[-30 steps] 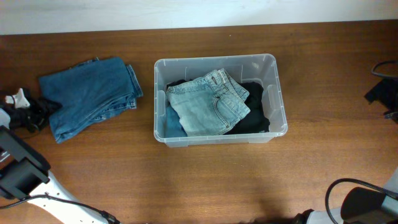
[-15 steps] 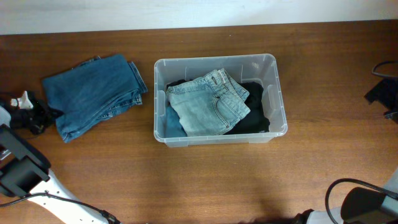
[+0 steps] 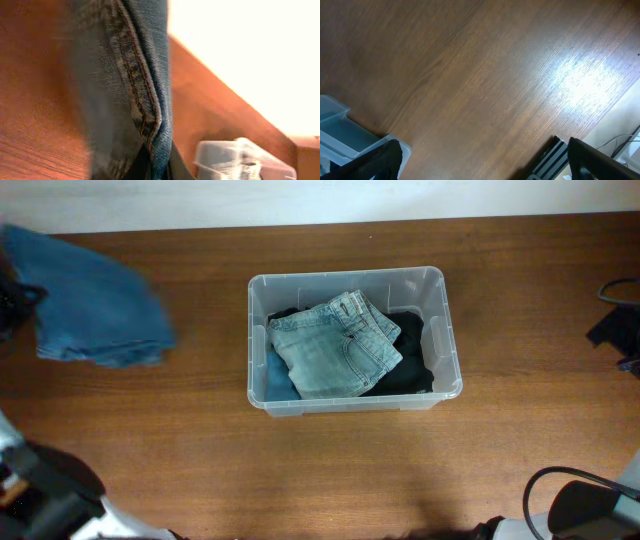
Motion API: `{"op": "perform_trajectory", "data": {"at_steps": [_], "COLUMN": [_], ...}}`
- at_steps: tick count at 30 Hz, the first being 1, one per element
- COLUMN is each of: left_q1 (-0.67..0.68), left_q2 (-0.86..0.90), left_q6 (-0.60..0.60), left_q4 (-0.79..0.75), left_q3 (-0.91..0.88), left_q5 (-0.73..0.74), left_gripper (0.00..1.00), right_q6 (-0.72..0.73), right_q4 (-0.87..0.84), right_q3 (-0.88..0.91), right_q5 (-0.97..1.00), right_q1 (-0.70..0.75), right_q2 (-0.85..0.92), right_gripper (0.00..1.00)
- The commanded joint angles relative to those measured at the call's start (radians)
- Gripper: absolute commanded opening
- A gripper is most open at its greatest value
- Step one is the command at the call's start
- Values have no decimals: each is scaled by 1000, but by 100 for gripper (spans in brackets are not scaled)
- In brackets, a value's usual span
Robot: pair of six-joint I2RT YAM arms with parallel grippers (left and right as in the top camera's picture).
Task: Pack container
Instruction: 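Lift the dark blue jeans and carry them over the bin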
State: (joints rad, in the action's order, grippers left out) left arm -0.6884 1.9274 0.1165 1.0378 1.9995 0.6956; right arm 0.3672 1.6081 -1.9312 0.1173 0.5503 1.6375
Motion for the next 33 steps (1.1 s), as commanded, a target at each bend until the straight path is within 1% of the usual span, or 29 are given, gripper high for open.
{"op": "perform_trajectory", "data": {"at_steps": [1, 2, 7, 13, 14, 17, 18, 22, 23, 27, 30, 31, 33], "left_q1": [31, 39, 185, 429, 489, 624, 698, 858, 920, 1062, 1187, 1252, 1306], "left_q2": [-233, -252, -416, -497, -501, -501, -501, -500, -500, -490, -460, -428, -384], "left_q6": [72, 77, 94, 252, 283, 318, 331, 367, 370, 408, 431, 464, 481], "left_q4": [-10, -9, -11, -42, -57, -113, -138, -185, -202, -235, -283, -309, -351], "left_q3": [49, 49, 49, 49, 49, 49, 49, 49, 49, 49, 49, 49, 49], "left_q5": [49, 49, 40, 40, 38, 32, -10, -88, -118, -230, -331, -401, -436], "left_gripper": [1, 1, 1, 1, 1, 1, 1, 1, 1, 1, 1, 1, 1], "right_q6": [11, 11, 11, 11, 11, 11, 11, 11, 11, 11, 11, 11, 11], "right_q4": [-1, -1, -1, -1, -1, -1, -1, -1, -1, -1, -1, -1, -1], "right_q3": [0, 0, 0, 0, 0, 0, 0, 0, 0, 0, 0, 0, 0], "right_q5": [3, 3, 3, 3, 3, 3, 3, 3, 3, 3, 3, 3, 3], "right_q1": [6, 6, 6, 6, 6, 6, 6, 6, 6, 6, 6, 6, 6], "right_q2": [-8, -8, -8, -8, -8, -8, -8, -8, -8, -8, -8, -8, -8], "right_gripper": [99, 99, 99, 98, 98, 99, 98, 99, 99, 98, 99, 98, 99]}}
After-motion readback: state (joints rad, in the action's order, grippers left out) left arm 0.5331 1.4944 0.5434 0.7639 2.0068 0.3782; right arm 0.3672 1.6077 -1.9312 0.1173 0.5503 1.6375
